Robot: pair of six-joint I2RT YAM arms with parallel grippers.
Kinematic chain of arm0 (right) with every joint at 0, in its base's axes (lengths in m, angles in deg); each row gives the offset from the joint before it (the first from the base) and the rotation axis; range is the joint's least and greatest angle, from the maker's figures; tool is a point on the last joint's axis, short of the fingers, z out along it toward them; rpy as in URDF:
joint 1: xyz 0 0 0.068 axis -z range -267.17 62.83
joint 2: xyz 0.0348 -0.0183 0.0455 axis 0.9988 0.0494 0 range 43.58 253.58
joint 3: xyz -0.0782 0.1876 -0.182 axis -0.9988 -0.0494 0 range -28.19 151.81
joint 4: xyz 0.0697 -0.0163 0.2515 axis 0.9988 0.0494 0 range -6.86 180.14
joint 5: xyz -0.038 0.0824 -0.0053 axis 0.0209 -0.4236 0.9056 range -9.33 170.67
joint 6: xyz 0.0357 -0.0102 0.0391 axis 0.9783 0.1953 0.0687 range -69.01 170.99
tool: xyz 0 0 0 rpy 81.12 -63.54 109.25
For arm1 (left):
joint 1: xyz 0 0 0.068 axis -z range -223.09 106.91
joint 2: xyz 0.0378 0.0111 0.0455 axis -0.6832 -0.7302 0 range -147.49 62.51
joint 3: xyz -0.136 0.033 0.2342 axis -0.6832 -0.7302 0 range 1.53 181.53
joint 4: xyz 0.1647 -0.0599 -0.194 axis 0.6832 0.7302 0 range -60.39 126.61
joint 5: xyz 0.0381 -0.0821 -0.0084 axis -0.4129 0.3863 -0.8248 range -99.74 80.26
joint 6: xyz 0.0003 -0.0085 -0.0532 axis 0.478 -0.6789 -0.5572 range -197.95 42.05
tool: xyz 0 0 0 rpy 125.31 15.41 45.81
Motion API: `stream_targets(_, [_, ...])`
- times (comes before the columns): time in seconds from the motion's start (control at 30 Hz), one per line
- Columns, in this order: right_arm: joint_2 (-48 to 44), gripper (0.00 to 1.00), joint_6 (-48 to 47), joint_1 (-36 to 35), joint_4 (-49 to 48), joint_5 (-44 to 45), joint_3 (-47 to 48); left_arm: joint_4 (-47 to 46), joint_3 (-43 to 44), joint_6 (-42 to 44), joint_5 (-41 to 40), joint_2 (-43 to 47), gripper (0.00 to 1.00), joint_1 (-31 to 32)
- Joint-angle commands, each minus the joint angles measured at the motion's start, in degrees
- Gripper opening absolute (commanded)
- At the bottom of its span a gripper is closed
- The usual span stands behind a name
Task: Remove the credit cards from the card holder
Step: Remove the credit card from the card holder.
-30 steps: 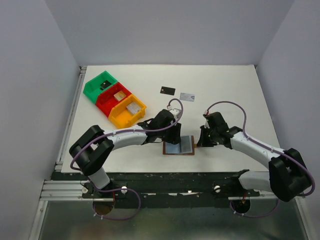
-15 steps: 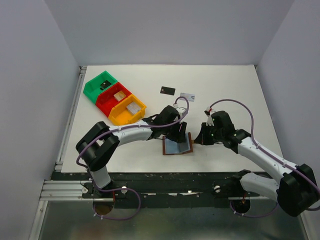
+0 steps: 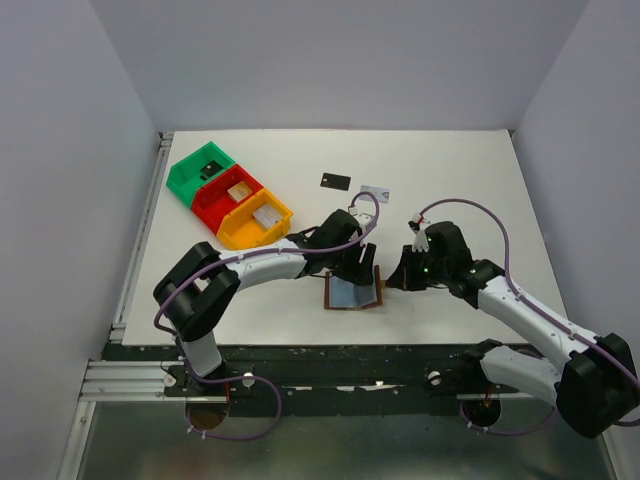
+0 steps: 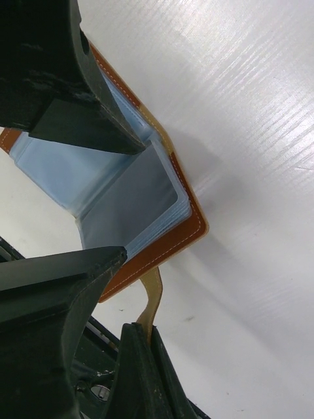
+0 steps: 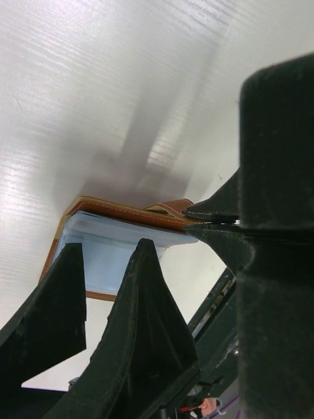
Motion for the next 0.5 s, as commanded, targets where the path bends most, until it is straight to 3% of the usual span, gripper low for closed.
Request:
stream_targets(0.0, [-1.1, 0.0, 0.6, 0.0, -1.9, -2.9, 0.1, 1.3, 2.0, -0.2, -1.0, -1.2, 0.7, 0.5])
stream_targets(0.47, [-1.1, 0.0, 0.9, 0.0, -2.6, -3.9, -0.4, 2.8, 3.4, 0.0, -2.3, -1.8, 0.77, 1.3])
